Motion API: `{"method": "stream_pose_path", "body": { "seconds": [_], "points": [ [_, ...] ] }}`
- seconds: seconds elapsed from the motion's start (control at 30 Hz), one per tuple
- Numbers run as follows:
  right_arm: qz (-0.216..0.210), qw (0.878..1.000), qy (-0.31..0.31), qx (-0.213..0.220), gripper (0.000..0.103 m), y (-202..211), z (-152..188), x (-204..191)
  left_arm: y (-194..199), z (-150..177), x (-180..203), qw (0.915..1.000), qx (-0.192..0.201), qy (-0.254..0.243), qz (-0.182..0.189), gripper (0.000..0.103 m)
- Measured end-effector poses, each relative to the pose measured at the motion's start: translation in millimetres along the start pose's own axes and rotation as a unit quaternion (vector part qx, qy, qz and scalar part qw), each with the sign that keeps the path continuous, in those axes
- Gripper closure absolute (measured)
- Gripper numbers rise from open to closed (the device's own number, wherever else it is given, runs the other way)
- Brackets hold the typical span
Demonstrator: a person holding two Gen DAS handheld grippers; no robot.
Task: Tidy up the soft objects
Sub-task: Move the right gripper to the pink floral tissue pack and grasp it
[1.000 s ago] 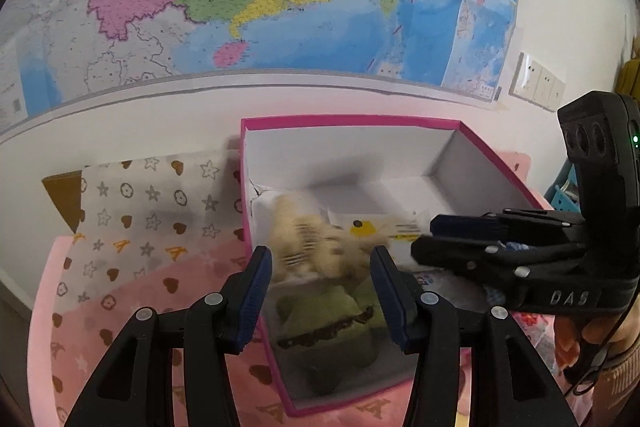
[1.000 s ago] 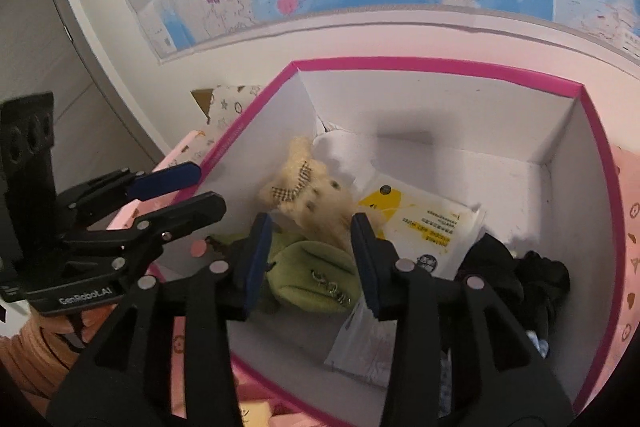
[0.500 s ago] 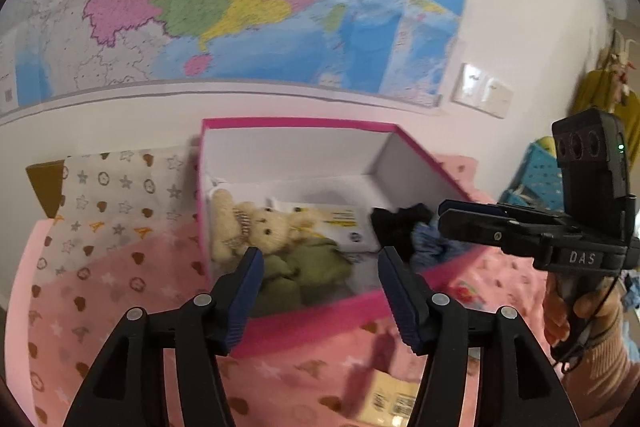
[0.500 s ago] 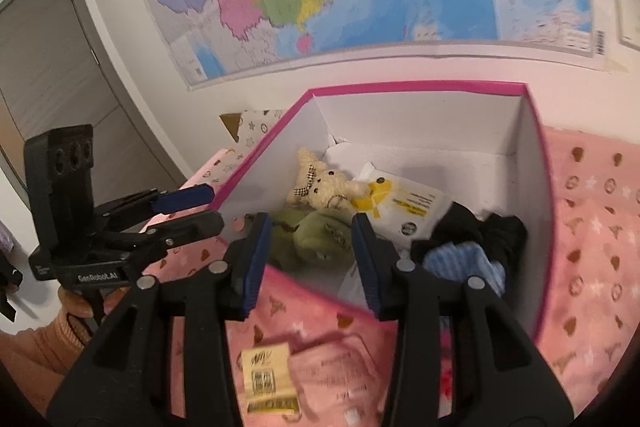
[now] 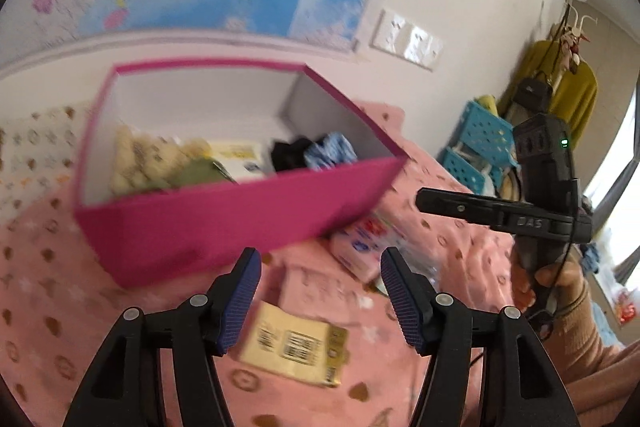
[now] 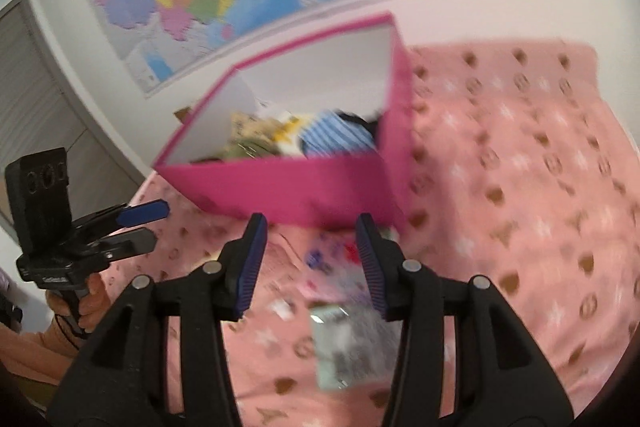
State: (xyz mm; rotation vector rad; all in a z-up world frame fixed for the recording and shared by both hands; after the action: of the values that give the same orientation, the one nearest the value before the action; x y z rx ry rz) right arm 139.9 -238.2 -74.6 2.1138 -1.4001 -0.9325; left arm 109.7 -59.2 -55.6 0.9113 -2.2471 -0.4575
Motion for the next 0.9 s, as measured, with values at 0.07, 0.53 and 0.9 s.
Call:
{"method": "stream_pose_path", "body": {
  "seconds": [0.07,0.53,0.9],
  "points": [
    [0.007,1.000,-0.012,-0.009,0.055,-2,10,9,-11,6,6,0.9999,-0.013,-0.002,0.004,0.039],
    [-0.048,0.998,0.008,-0.045,0.055,-11,62,-27,-29,24,-13,0.9988,-0.041,0.022,-0.015,0.039],
    [-0.004,1.000,-0.012,-0.015,0.055,-9,49,-3,-32,25,-15,0.9985,-0.046,0.029,-0.002,0.039]
  ]
}}
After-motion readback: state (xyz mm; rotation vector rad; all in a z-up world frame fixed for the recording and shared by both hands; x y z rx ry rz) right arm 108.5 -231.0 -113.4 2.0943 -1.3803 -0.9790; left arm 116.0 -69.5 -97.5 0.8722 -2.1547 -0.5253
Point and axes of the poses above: each gripper's, at about its wrist camera, not at the fingertips, and y roughly against the way its jaws point, x to its right, z to its underside, the point moved 7 cm from there along -y, roughly the way its jaws point, and after that the axes turned 12 degrees about z, right-handed, at the moved point
